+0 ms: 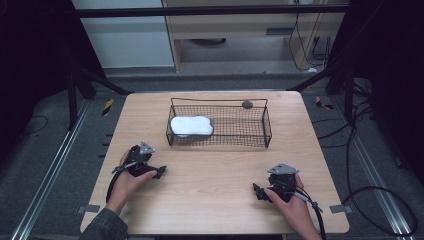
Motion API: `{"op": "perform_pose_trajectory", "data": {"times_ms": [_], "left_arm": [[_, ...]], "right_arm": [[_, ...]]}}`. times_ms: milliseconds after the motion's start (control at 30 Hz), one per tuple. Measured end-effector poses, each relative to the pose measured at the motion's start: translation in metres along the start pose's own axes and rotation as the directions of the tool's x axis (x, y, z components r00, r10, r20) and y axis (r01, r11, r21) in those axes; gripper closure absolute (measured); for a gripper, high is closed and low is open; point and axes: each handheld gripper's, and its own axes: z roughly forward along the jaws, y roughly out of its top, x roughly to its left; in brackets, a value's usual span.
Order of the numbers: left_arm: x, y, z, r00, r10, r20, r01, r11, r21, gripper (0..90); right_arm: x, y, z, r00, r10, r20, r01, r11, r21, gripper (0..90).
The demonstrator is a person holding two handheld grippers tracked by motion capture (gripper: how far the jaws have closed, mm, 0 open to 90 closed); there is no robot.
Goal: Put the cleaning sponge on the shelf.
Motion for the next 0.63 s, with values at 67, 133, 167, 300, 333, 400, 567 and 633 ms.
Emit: {"op": "perform_pose_trajectory", "data": {"times_ms": [67, 133, 167, 300, 333, 400, 567, 633], "left_arm": [[0.002, -0.002, 0.001, 0.9997, -0.020, 0.013, 0.021, 0.9997, -0.012, 2.6], [0.003, -0.003, 0.002, 0.9994, -0.030, 0.018, 0.031, 0.9994, -0.018, 2.0], [0.003, -0.004, 0.002, 0.9991, -0.037, 0.020, 0.037, 0.9990, -0.026, 1.6], [0.006, -0.009, 0.004, 0.9969, -0.068, 0.039, 0.070, 0.9962, -0.052, 0.0], [0.006, -0.011, 0.005, 0.9956, -0.081, 0.047, 0.084, 0.9945, -0.062, 0.0], [0.007, -0.014, 0.005, 0.9949, -0.087, 0.051, 0.091, 0.9920, -0.087, 0.0], [0.005, -0.015, 0.004, 0.9938, -0.106, 0.032, 0.109, 0.9904, -0.085, 0.0], [0.005, -0.015, 0.004, 0.9938, -0.107, 0.033, 0.109, 0.9904, -0.085, 0.0]], "right_arm": [[0.000, 0.000, 0.000, 1.0000, 0.000, 0.000, 0.000, 1.000, 0.000, 0.4], [0.000, 0.000, 0.000, 1.0000, 0.000, 0.000, 0.000, 1.000, 0.000, 0.4], [0.000, 0.000, 0.000, 1.0000, 0.000, 0.000, 0.000, 1.000, 0.000, 0.3], [0.000, 0.000, 0.000, 1.0000, 0.000, -0.001, 0.000, 1.000, 0.000, 0.4], [0.000, 0.000, 0.000, 1.0000, 0.000, -0.001, 0.000, 1.000, 0.000, 0.4], [0.000, 0.000, 0.000, 1.0000, 0.000, 0.000, 0.000, 1.000, 0.000, 0.3], [0.000, 0.000, 0.000, 1.0000, 0.000, 0.000, 0.000, 1.000, 0.000, 0.3], [0.000, 0.000, 0.000, 1.0000, 0.002, 0.000, -0.002, 1.000, 0.000, 0.3]]}}
